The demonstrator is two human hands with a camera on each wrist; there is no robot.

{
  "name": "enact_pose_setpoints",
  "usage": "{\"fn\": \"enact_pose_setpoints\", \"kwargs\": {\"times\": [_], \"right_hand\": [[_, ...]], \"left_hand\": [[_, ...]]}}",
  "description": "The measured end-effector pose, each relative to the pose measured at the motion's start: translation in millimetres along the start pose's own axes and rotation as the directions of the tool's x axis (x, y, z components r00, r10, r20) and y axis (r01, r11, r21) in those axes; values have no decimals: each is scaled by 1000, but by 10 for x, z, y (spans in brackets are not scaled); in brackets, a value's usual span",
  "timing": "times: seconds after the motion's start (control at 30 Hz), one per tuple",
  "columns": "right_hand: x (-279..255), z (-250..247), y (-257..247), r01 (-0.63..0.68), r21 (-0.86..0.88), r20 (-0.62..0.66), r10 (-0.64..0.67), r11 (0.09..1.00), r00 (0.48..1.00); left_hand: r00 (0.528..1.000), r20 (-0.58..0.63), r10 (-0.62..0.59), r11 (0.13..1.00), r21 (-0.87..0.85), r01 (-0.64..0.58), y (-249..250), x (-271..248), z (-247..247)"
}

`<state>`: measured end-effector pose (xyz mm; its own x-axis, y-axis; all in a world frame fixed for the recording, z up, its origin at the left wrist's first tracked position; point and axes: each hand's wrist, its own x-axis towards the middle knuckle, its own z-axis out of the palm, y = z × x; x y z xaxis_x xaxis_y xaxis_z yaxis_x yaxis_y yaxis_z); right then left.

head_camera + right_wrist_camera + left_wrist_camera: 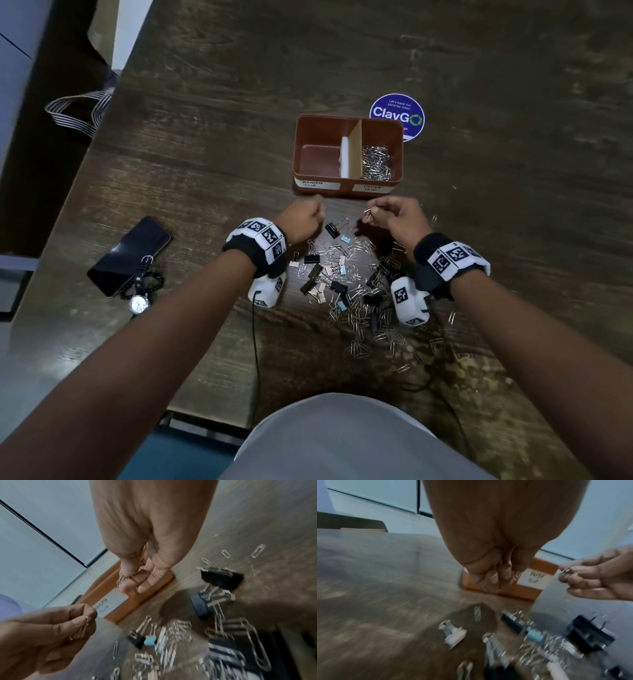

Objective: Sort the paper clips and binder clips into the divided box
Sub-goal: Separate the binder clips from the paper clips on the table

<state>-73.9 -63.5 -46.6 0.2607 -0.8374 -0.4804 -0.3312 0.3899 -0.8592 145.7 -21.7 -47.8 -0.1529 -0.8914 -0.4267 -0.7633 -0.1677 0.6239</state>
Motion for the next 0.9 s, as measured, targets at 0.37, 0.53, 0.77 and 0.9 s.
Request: {"fn": "enact_pose_setpoints", "kwargs": {"times": [0.37,0.53,0.77,0.9], "right_hand": [[678,-537,-509,74,-464,-275,-223,883,935],[455,-587,-286,23,-410,-322,-168,912,932],[-11,-323,-52,118,-538,-5,-144,835,990],[-19,-70,92,221,-627,175,-141,747,974]], "left_hand": [[972,-206,116,993,13,-116,1148,794,-650],[995,-70,66,980,190,-52,1245,990,-658],[998,-30,64,997,-42,-65,950,541,-555],[999,30,-21,997,-67,23,525,221,-429]]}}
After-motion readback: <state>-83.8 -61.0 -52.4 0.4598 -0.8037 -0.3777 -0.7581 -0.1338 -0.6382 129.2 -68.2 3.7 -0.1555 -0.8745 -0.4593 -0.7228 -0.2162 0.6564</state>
